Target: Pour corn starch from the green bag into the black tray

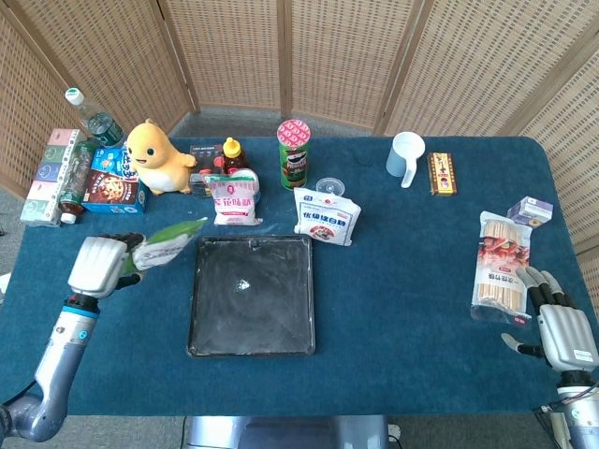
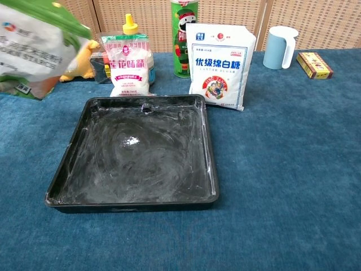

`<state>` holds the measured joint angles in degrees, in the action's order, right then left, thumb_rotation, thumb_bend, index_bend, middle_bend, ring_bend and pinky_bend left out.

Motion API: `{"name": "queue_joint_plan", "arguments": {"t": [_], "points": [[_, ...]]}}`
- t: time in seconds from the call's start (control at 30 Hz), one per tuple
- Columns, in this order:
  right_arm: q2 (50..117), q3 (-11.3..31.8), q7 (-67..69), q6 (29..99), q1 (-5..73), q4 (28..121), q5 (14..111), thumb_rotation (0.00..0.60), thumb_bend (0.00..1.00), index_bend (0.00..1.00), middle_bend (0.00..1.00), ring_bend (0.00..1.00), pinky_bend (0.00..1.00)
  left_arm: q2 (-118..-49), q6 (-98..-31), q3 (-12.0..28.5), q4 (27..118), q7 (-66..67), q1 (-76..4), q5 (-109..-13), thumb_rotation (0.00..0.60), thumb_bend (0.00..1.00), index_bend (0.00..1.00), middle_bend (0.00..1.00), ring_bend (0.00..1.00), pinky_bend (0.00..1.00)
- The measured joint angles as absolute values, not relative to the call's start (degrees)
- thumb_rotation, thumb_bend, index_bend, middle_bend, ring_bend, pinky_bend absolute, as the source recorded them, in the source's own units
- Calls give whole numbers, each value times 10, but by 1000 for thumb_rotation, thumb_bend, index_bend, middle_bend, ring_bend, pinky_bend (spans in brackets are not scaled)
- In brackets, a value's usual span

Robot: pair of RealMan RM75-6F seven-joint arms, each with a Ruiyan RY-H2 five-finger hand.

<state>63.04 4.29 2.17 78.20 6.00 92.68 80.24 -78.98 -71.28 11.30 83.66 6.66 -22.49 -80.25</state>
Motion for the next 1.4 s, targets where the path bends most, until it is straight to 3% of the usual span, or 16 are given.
{"name": "queue_joint_plan", "arguments": {"t": [0.3,0.4,0.43,0.53,0.57,0.63,1.03,1.4], "points": [[635,41,10,774,63,927,798,600,0,0,0,13,163,-833,-653,114,739,-177,-214,-749,600,526,934,774,644,562],[634,41,11,774,63,927,797,600,0,0,0,13,162,-853,-639,114,707,-209,-217,-743,600,489,870,660,571,498],[634,42,11,773,63,926,796,600,0,0,0,13,162,-858,-634,113,702,-218,-218,-743,600,454,764,535,482,439],[634,42,13,773,63,926,795,600,0,0,0,13,163,-861,-617,106,698,-256,-223,-752,600,260,309,135,183,210],[633,42,14,774,63,927,796,600,0,0,0,13,163,-861,-613,103,696,-271,-224,-758,600,183,185,48,113,144],[633,42,15,775,63,927,797,600,0,0,0,13,162,-862,-608,94,690,-302,-227,-775,600,100,87,1,61,90],[629,40,18,776,61,931,799,600,0,0,0,13,163,-873,-678,69,659,-298,-220,-835,600,15,44,0,13,36],[625,40,18,774,61,936,797,600,0,0,0,14,162,-817,-766,47,725,-299,-201,-898,600,0,40,0,12,36]]}}
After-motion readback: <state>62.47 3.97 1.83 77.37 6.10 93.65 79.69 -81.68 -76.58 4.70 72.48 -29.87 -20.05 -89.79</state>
